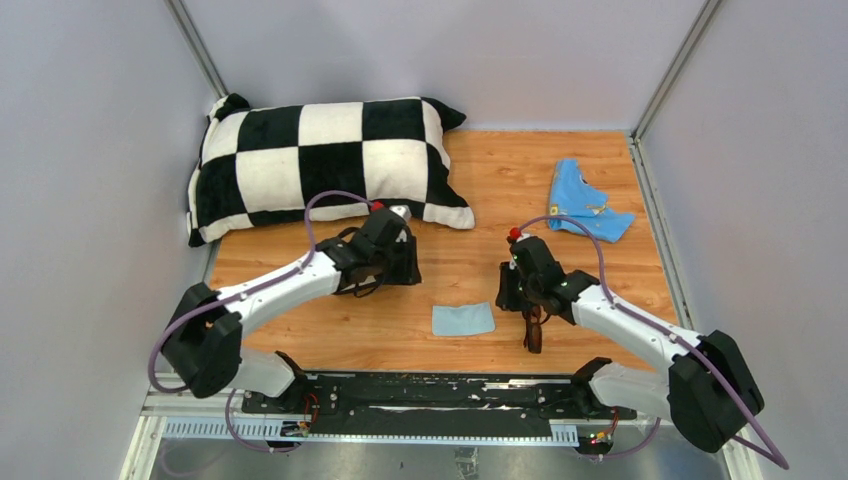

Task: Organize the sunglasses
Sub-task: Pick up the glasses cleaning cloth from the center of the board.

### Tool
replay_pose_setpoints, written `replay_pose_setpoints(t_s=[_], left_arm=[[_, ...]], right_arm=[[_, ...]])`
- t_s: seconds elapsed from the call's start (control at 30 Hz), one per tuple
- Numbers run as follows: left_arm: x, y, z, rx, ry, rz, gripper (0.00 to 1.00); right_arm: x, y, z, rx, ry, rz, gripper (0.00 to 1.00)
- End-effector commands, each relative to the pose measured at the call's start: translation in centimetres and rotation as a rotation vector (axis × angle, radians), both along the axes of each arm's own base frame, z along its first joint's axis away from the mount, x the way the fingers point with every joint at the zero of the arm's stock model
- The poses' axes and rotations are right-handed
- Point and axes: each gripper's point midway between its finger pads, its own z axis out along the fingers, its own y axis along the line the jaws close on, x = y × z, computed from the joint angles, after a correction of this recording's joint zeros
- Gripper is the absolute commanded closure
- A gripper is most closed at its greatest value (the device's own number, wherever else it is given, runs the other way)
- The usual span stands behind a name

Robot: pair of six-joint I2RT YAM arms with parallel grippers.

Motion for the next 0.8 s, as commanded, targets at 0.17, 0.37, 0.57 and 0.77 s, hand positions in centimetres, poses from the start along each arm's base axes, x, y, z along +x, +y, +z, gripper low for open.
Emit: replay_pose_setpoints(t_s=[0.17, 0.37, 0.57, 0.77], left_arm=[[-2.5, 0.2, -1.1, -0.018, 0.118, -0.032, 0.50], [-4.0, -1.8, -4.1, -0.037, 0.185, -0.042, 0.48], [-5.8, -2.8, -6.8, -0.038, 0.247, -0.053, 0.49], [-6.7, -3.6, -8.6, -0.019, 0.302, -0.058, 0.52]], right_arm=[[-1.4, -0.3, -3.1, -0.029, 0.097, -0.005, 0.68], [-1.5, 0.5, -3.8, 0.006, 0.121, 0.006, 0.64], [-2.2, 1.1, -4.9, 0.035, 0.171, 0.013, 0.64], [-2.2, 1.0, -5.0, 0.036, 0.168, -0.001, 0.64]])
